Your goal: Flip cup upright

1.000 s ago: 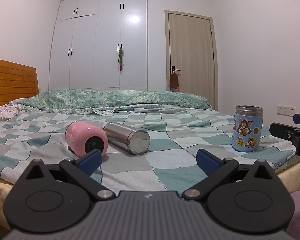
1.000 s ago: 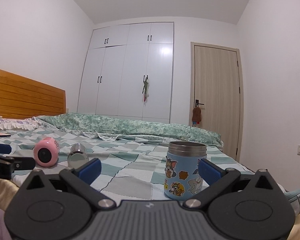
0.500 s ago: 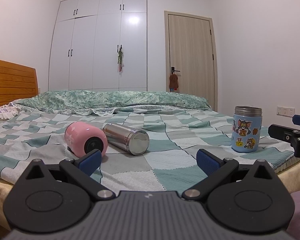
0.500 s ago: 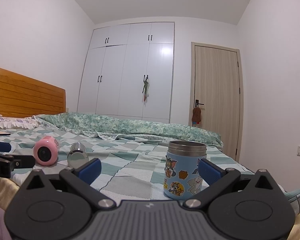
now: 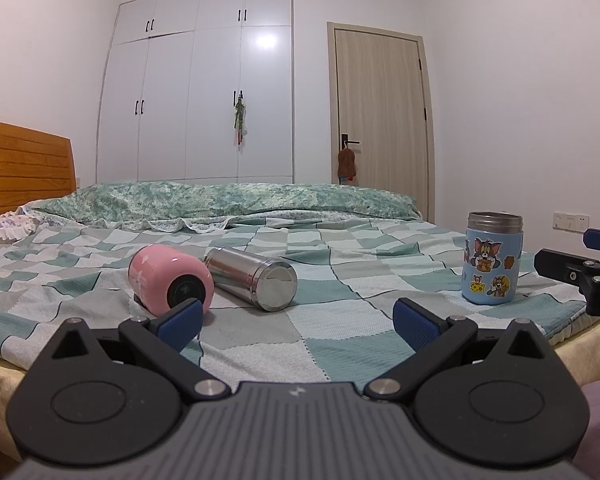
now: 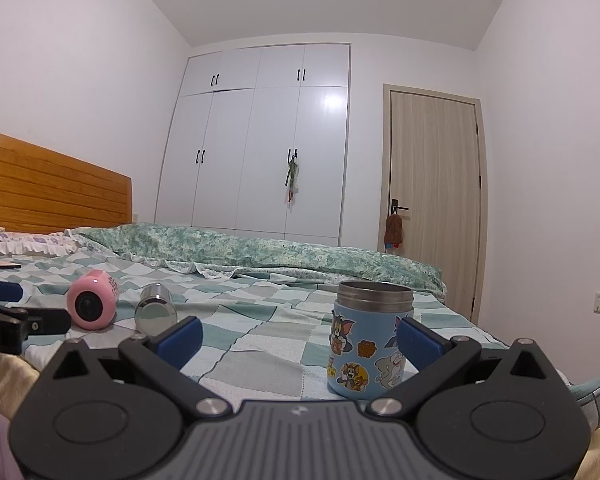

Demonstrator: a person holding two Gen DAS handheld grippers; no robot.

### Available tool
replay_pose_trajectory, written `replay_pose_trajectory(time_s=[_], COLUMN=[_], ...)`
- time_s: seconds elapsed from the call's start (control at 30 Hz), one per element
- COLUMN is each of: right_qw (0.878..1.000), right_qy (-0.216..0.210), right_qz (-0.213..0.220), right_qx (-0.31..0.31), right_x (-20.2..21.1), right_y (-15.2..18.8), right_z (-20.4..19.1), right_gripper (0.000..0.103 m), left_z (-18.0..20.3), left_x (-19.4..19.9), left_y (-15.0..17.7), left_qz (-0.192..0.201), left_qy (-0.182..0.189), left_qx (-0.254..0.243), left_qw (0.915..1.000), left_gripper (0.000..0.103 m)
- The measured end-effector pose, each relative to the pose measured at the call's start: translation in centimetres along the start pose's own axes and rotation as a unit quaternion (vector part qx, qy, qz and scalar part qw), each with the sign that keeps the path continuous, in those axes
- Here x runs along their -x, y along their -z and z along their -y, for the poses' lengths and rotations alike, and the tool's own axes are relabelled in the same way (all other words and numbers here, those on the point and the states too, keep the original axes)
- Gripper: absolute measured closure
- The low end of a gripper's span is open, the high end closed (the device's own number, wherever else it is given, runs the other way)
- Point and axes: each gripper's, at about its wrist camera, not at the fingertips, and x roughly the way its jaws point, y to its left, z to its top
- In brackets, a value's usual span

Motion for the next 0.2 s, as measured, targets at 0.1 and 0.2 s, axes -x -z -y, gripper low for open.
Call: replay_pose_trajectory(time_s=[0.1,0.2], right_qw=[1.000,1.000], right_qy=[0.000,0.000], right_qz=[0.000,0.000], right_qx=[0.000,0.000], right_x=[0.01,0.02], right_y=[-0.02,-0.01], right_z=[0.00,0.01], right_gripper=[0.000,0.000], left_z=[0.00,-0.02], left_x=[-0.02,-0.02], left_y=[-0.01,0.02], left_qz=[0.000,0.000], left_qy=[0.001,0.002], left_qx=[0.001,0.001], left_qw=[1.0000,1.0000], left_gripper=[0.000,0.000])
